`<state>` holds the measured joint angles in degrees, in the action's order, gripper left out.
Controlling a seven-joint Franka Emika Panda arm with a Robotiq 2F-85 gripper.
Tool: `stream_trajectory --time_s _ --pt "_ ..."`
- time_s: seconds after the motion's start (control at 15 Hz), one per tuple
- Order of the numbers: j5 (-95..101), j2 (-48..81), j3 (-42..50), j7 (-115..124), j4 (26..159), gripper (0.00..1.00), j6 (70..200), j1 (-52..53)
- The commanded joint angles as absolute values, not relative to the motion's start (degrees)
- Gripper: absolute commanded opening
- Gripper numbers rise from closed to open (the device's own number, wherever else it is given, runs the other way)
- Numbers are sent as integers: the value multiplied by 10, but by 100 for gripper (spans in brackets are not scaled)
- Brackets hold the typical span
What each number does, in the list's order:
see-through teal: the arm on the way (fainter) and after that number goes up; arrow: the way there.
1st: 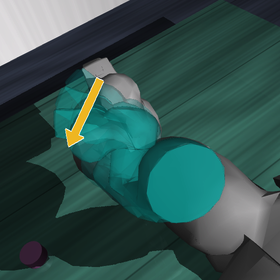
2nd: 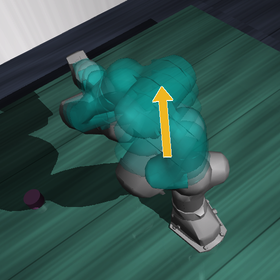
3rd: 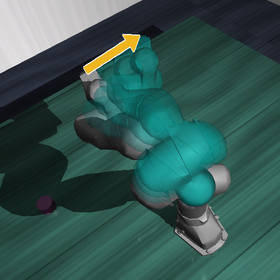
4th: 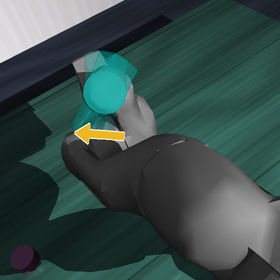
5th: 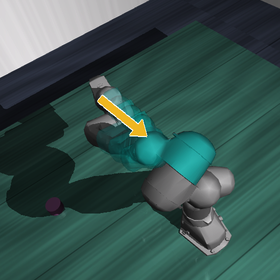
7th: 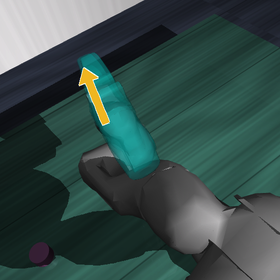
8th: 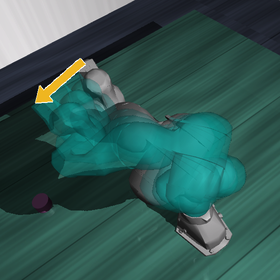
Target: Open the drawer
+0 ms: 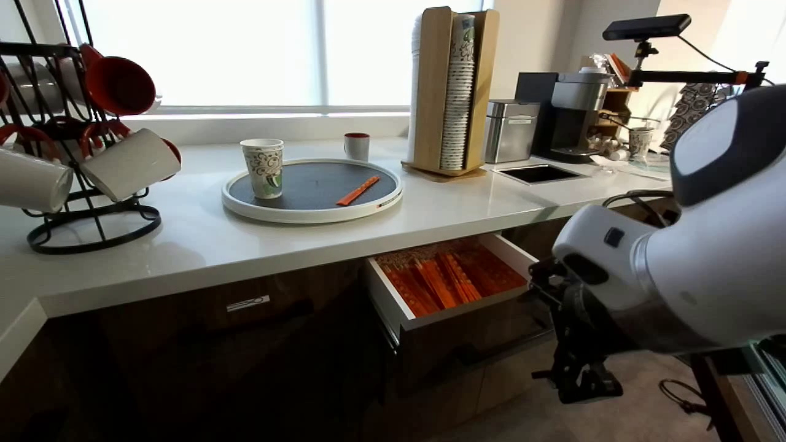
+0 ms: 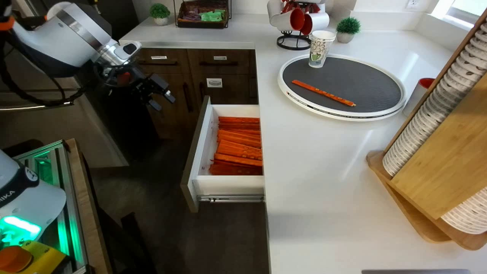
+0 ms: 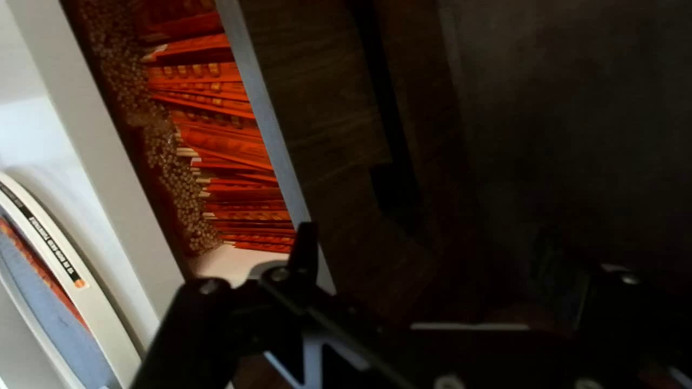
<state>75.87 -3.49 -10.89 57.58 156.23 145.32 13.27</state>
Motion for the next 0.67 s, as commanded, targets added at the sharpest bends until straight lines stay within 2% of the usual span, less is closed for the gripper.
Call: stream_trajectory --time_s 0.0,0.2,0.27,0.33,0.4,0.6 --pt "645 -120 -88 510 1576 100 1538 119" --pt "515 -184 -69 448 1573 100 1572 120" --pt "465 -257 -34 423 1627 100 1580 147" --pt "419 -268 -10 400 1623 100 1579 165" --pt "374 -241 34 375 1575 100 1558 205" --pt "236 -319 179 256 1573 100 1519 334"
